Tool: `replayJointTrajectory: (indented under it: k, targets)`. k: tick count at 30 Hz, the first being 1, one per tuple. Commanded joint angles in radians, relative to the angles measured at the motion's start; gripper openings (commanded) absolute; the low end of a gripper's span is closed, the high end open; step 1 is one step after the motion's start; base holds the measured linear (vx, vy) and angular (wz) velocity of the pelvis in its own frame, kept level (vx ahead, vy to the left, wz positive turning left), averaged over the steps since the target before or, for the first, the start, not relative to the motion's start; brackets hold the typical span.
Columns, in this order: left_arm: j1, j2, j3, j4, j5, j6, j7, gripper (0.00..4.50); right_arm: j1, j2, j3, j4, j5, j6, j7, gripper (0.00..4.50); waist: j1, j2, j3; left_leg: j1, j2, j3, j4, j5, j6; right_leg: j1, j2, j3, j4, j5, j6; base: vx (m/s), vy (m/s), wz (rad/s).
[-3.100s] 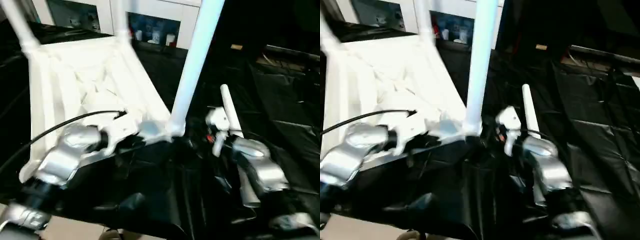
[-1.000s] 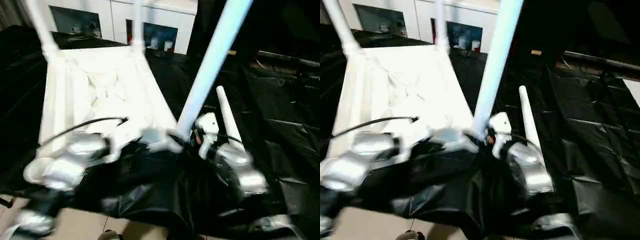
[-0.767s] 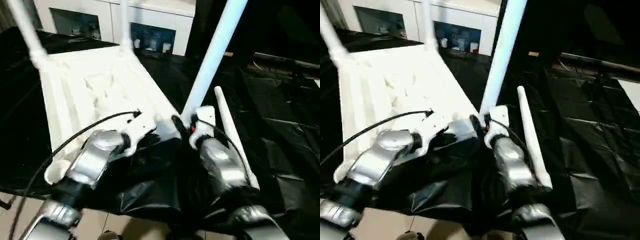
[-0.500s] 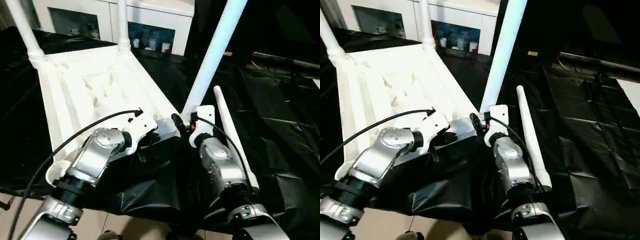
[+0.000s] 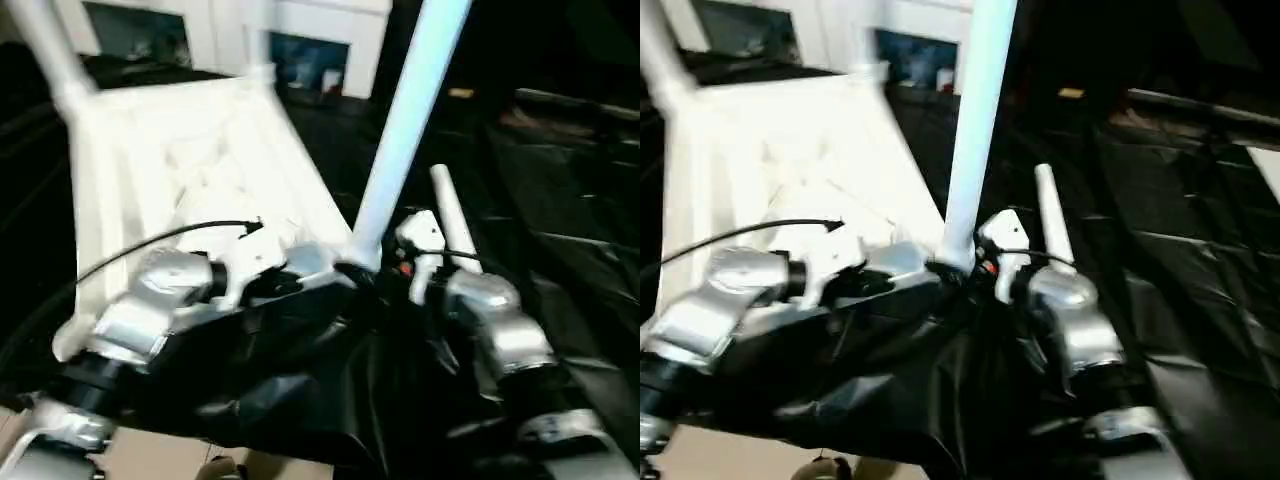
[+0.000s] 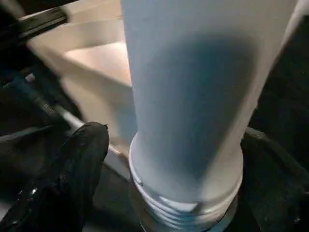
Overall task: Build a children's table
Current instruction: Rotate leg to tighten
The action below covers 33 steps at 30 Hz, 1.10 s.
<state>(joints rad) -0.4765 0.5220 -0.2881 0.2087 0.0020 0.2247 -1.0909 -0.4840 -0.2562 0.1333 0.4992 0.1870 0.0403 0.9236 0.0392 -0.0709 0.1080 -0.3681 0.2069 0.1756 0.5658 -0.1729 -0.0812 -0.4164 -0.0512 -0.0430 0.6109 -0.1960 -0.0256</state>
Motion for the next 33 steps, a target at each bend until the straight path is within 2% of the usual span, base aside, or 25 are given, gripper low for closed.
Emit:
replayJointTrajectory:
  k: [1, 4, 8, 9, 16, 18, 19, 22, 29, 30, 31, 33]
  targets:
    - [0.021, -0.01, -0.028, -0.036, -0.038, -0.021, -0.072, 0.0, -0.001, -0.017, 0.036, -0.018, 0.003, 0.006, 0.074, 4.09, -0.003, 0.017, -0.071, 0.012, 0.023, 0.005, -0.049, -0.068, 0.094, 0.066, -0.067, 0.048, -0.043, 0.103, -0.281, 0.0, 0.0, 0.0]
    - [0.032, -0.006, -0.016, -0.071, -0.073, 0.011, -0.1, 0.0, -0.026, -0.034, 0.04, 0.007, 0.001, -0.012, 0.119, 4.09, -0.002, 0.016, -0.07, 0.015, 0.026, 0.006, -0.05, -0.092, 0.082, 0.062, -0.069, 0.048, -0.046, 0.051, -0.281, 0.0, 0.0, 0.0]
    - [0.036, 0.003, -0.018, -0.069, -0.082, 0.0, -0.109, 0.0, -0.031, -0.054, 0.056, 0.015, -0.012, -0.026, 0.154, 4.09, -0.001, 0.014, -0.068, 0.013, 0.025, 0.006, -0.051, -0.103, 0.074, 0.063, -0.07, 0.049, -0.049, 0.006, -0.27, 0.0, 0.0, 0.0]
    - [0.037, 0.006, -0.017, -0.064, -0.085, -0.009, -0.11, 0.0, -0.033, -0.057, 0.055, 0.02, -0.013, -0.025, 0.162, 3.94, 0.0, 0.014, -0.068, 0.015, 0.025, 0.006, -0.051, -0.108, 0.07, 0.061, -0.07, 0.049, -0.05, -0.008, -0.265, 0.0, 0.0, 0.0]
    - [0.044, 0.017, -0.003, -0.057, -0.083, -0.022, -0.121, 0.0, -0.038, -0.066, 0.054, 0.048, -0.014, -0.045, 0.194, 3.29, 0.002, 0.011, -0.075, 0.013, 0.023, 0.007, -0.045, -0.05, 0.095, 0.065, -0.069, 0.048, -0.039, 0.068, -0.274, 0.0, 0.0, 0.0]
    - [0.045, 0.02, 0.0, -0.056, -0.082, -0.022, -0.121, 0.0, -0.04, -0.067, 0.055, 0.056, -0.017, -0.053, 0.198, 3.29, 0.004, 0.011, -0.075, 0.013, 0.024, 0.006, -0.045, -0.055, 0.097, 0.065, -0.07, 0.047, -0.04, 0.058, -0.276, 0.0, 0.0, 0.0]
    - [0.045, 0.023, 0.002, -0.055, -0.082, -0.022, -0.122, 0.0, -0.042, -0.069, 0.055, 0.065, -0.019, -0.062, 0.202, 3.05, 0.004, 0.011, -0.076, 0.013, 0.024, 0.007, -0.044, -0.058, 0.095, 0.065, -0.07, 0.047, -0.04, 0.052, -0.277, 0.0, 0.0, 0.0]
    - [0.046, 0.025, 0.003, -0.051, -0.083, -0.025, -0.123, 0.0, -0.043, -0.068, 0.054, 0.073, -0.02, -0.072, 0.205, 2.84, 0.005, 0.01, -0.076, 0.012, 0.023, 0.007, -0.044, -0.065, 0.093, 0.065, -0.071, 0.048, -0.04, 0.04, -0.276, 0.0, 0.0, 0.0]
    - [0.05, 0.016, -0.004, -0.03, -0.057, -0.017, -0.093, 0.0, -0.029, -0.035, 0.026, 0.11, -0.026, -0.06, 0.122, 2.71, 0.004, 0.009, -0.077, 0.012, 0.022, 0.007, -0.042, -0.055, 0.093, 0.065, -0.07, 0.048, -0.038, 0.044, -0.275, 0.0, 0.0, 0.0]
    - [0.037, 0.003, -0.018, 0.014, 0.005, -0.002, -0.016, 0.0, -0.026, -0.006, 0.002, 0.149, -0.037, -0.061, 0.019, 2.7, 0.003, 0.009, -0.076, 0.013, 0.022, 0.006, -0.044, -0.076, 0.085, 0.064, -0.071, 0.048, -0.042, 0.012, -0.272, 0.0, 0.0, 0.0]
    - [0.034, -0.004, -0.019, 0.025, 0.016, 0.007, 0.004, 0.0, -0.023, 0.003, -0.003, 0.156, -0.039, -0.058, -0.007, 2.7, 0.0, 0.009, -0.073, 0.012, 0.023, 0.007, -0.045, -0.089, 0.076, 0.061, -0.071, 0.048, -0.046, -0.012, -0.267, 0.0, 0.0, 0.0]
    - [0.026, -0.05, -0.014, 0.06, 0.03, 0.063, 0.08, 0.0, -0.009, 0.055, -0.034, 0.182, -0.044, -0.031, -0.153, 2.7, -0.002, 0.01, -0.065, 0.018, 0.024, 0.004, -0.05, -0.172, 0.025, 0.056, -0.075, 0.049, -0.062, -0.176, -0.234, 0.0, 0.0, 0.0]
